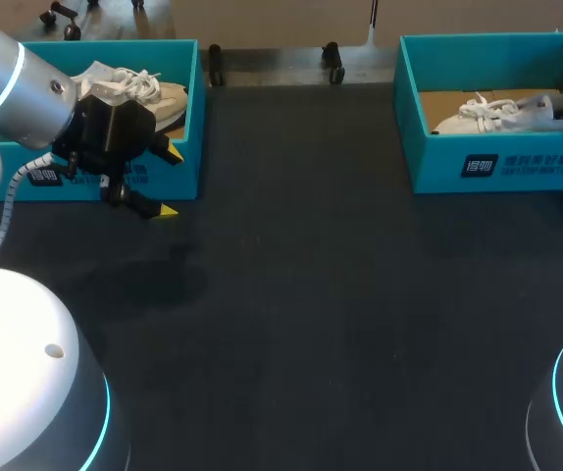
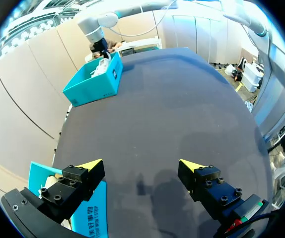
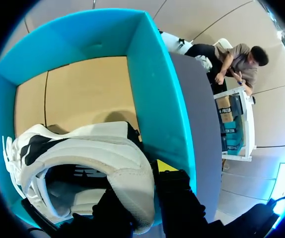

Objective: Take the shoe out of the shoebox, open the shoe tongue, remove and reinsert the insole, then place the shoe into the shoebox

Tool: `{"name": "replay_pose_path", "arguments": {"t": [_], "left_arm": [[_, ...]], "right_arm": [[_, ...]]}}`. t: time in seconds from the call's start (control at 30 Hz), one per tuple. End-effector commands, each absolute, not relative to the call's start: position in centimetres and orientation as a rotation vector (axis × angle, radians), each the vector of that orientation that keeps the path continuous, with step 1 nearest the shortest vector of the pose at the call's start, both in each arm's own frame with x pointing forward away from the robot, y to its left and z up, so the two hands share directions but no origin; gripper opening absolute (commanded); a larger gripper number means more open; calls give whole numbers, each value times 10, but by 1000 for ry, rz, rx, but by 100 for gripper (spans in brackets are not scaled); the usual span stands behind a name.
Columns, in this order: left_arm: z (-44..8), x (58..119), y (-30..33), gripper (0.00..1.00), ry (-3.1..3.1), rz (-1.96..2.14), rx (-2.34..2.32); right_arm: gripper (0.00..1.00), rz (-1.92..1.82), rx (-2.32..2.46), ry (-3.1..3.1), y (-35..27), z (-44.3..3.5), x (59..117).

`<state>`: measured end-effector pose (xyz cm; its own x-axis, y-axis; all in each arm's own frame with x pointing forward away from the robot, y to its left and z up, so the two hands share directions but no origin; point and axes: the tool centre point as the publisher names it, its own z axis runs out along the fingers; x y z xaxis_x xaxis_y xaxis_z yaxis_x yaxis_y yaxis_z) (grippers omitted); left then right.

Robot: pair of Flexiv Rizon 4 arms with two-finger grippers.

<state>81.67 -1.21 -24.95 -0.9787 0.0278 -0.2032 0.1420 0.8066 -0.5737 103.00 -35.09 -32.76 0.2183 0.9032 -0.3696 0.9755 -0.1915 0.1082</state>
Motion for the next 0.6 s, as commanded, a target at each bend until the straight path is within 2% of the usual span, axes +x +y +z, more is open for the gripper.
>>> {"name": "replay_pose_path", "arguments": {"t": [0.03, 0.6], "left_arm": [[-249, 815, -12, 100, 2808, -908, 133], [-249, 815, -12, 100, 2808, -908, 133]], "right_arm": [[0, -312, 2169, 1752, -352, -336, 1024], [0, -352, 2197, 1748, -358, -352, 1016]]}}
